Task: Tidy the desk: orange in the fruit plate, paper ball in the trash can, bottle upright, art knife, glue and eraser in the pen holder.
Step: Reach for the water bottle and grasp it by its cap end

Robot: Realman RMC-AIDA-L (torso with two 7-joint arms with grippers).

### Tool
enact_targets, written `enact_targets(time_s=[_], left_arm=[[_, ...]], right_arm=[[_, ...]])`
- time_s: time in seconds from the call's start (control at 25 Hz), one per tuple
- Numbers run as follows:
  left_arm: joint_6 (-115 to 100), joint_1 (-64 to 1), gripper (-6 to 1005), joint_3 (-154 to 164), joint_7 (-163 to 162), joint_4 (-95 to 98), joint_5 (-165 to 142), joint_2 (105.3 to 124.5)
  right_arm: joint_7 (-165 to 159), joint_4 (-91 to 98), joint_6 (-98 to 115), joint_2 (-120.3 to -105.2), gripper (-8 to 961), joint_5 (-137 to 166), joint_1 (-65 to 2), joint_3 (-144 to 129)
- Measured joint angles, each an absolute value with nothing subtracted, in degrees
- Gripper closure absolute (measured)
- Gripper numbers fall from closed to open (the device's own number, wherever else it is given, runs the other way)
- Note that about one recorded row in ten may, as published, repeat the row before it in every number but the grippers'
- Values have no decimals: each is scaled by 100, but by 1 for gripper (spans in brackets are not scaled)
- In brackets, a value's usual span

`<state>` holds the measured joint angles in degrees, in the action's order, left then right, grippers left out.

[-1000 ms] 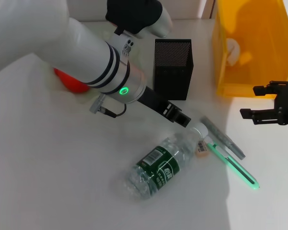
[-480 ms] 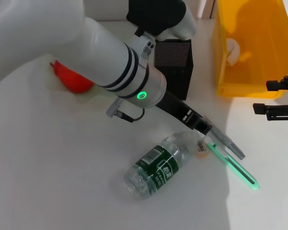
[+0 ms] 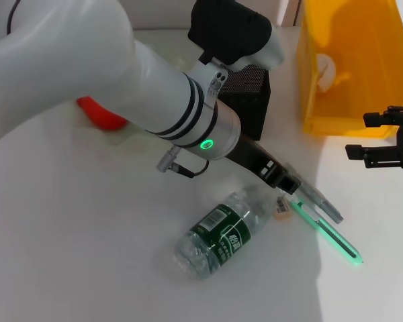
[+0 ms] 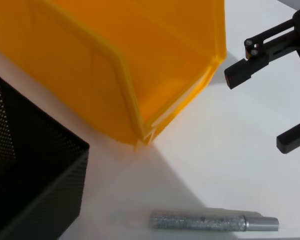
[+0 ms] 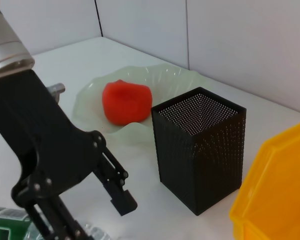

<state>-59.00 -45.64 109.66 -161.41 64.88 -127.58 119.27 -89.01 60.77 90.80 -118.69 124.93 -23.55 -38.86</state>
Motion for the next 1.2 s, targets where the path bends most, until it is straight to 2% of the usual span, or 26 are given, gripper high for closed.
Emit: enact_targets(time_s=[1.2], left_arm=[[-5367, -4567, 361, 11243, -15658, 5775, -12494, 11927]], right_arm=[[-8995, 5617, 8711, -11893, 167, 12814, -2875, -3946]])
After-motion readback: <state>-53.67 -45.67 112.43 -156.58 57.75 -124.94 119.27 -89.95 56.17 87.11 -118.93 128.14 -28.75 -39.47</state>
